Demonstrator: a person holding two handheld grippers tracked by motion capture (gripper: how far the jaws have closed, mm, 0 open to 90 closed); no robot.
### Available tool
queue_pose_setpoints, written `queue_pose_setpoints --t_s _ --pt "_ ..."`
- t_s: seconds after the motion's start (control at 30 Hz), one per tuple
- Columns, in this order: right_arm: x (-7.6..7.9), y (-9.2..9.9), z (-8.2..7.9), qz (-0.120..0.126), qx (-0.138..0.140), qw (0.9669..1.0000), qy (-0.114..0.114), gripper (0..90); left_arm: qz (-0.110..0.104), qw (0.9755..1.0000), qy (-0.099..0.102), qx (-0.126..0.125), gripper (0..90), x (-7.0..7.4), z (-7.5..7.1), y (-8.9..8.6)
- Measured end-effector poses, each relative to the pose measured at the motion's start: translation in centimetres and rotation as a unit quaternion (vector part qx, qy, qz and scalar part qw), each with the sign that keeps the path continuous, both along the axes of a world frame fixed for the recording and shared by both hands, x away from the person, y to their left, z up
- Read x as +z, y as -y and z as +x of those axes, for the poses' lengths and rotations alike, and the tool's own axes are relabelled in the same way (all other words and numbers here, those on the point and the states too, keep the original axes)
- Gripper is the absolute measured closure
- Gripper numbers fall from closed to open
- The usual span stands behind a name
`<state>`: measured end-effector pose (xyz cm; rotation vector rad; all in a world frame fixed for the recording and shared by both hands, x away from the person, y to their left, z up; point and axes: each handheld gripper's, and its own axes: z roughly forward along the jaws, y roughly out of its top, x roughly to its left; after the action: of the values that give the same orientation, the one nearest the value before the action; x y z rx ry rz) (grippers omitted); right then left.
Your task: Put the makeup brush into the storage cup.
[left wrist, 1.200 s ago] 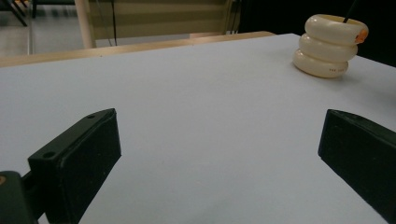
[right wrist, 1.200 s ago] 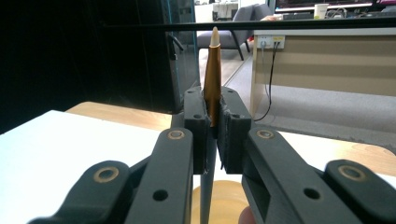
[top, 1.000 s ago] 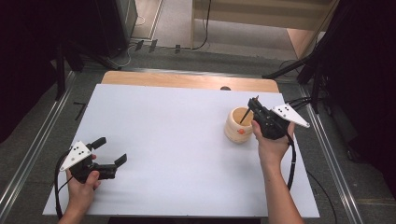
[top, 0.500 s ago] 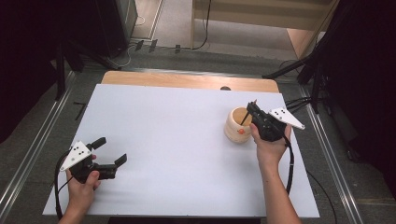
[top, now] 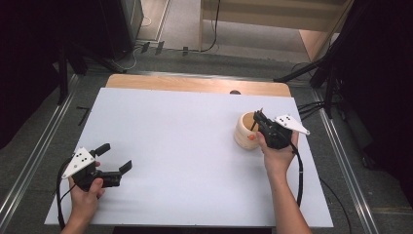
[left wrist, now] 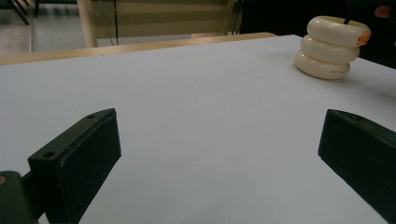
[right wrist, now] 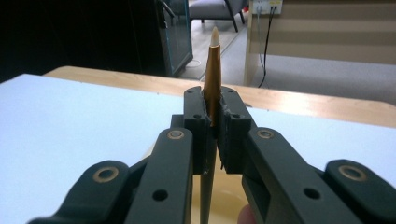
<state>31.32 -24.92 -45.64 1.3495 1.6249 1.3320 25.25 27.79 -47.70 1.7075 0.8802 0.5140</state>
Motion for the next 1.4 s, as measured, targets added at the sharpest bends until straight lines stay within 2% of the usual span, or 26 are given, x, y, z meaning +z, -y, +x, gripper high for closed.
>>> queue_pose_setpoints --t_s 0.2,0.43,0.53,0.67,0.93,1.07,1.27,1.4 --pt "-1.2 0.1 0.3 -0.004 -0.008 0.9998 -0.017 84.5 -0.002 1.0 0.0 0.0 0.1 0.0 0.0 0.0" --pt "-1.5 0.1 0.4 -0.009 -0.011 0.9996 -0.025 84.1 -0.001 1.0 -0.001 0.001 0.1 0.0 0.0 0.0" --pt "-1.5 0.2 0.3 0.0 -0.012 0.9996 -0.027 78.5 -0.002 1.0 -0.001 0.0 0.1 -0.1 0.0 0.0" --pt "-1.3 0.3 0.3 0.003 -0.014 0.9997 -0.022 75.9 -0.002 1.0 -0.001 0.0 0.1 -0.1 0.0 0.0" --pt "-0.7 0.5 -0.4 0.016 0.0 0.9998 -0.01 57.4 -0.002 1.0 0.001 -0.001 0.1 -0.1 0.0 0.0" --pt "-0.5 0.5 -1.2 0.013 0.005 0.9999 0.007 49.0 -0.001 1.0 0.002 -0.001 0.1 0.0 0.0 0.0" --pt "-0.7 1.5 -2.6 0.025 -0.009 0.9996 0.013 34.2 0.0 1.0 0.003 -0.002 0.1 0.0 -0.1 0.1" --pt "-0.8 1.8 -3.4 0.022 -0.015 0.9995 0.014 25.7 0.001 1.0 0.002 -0.003 0.1 0.0 -0.1 0.2"
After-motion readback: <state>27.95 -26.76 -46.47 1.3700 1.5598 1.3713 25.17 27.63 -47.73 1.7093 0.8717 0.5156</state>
